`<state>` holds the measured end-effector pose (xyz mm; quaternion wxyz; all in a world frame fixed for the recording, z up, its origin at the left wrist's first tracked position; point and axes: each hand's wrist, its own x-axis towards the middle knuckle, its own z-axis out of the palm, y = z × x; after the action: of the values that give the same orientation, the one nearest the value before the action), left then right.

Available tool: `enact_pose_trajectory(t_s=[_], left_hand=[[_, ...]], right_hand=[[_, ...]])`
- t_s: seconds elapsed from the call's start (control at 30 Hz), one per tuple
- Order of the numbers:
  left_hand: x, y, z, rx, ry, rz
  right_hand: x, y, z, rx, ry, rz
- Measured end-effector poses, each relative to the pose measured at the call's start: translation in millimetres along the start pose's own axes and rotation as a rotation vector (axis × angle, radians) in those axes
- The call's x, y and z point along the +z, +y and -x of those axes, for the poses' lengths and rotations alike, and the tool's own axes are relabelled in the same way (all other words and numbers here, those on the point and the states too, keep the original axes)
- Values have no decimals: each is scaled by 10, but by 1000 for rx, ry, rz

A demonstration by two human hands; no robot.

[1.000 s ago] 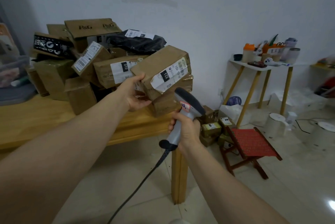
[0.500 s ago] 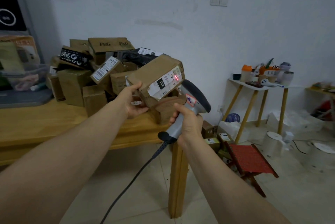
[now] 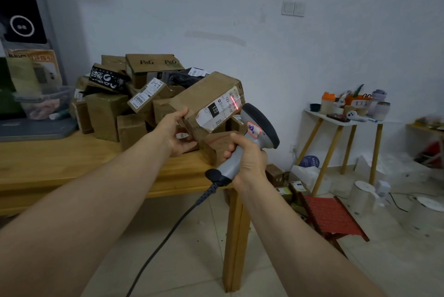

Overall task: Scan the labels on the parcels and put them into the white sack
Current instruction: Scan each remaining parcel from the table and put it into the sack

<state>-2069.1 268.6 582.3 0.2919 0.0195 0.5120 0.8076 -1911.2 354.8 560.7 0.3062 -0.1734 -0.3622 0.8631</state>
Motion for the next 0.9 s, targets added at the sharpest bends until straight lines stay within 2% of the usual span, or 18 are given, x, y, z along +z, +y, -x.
enact_pose_trajectory(t_s=[0.37,0.57,0.67,0.9], left_hand=[[-93,54,107,1,6,76],[-449,113,223,100,59,174],[-867,99,334,134,144,234],[-2272,-128,863,193,486,377]], right_hand=[[75,87,13,24,-30,-16],[214,320,62,123,-139,77],[326,603,139,232,-203,197],[722,1554,446,604,-376,391]])
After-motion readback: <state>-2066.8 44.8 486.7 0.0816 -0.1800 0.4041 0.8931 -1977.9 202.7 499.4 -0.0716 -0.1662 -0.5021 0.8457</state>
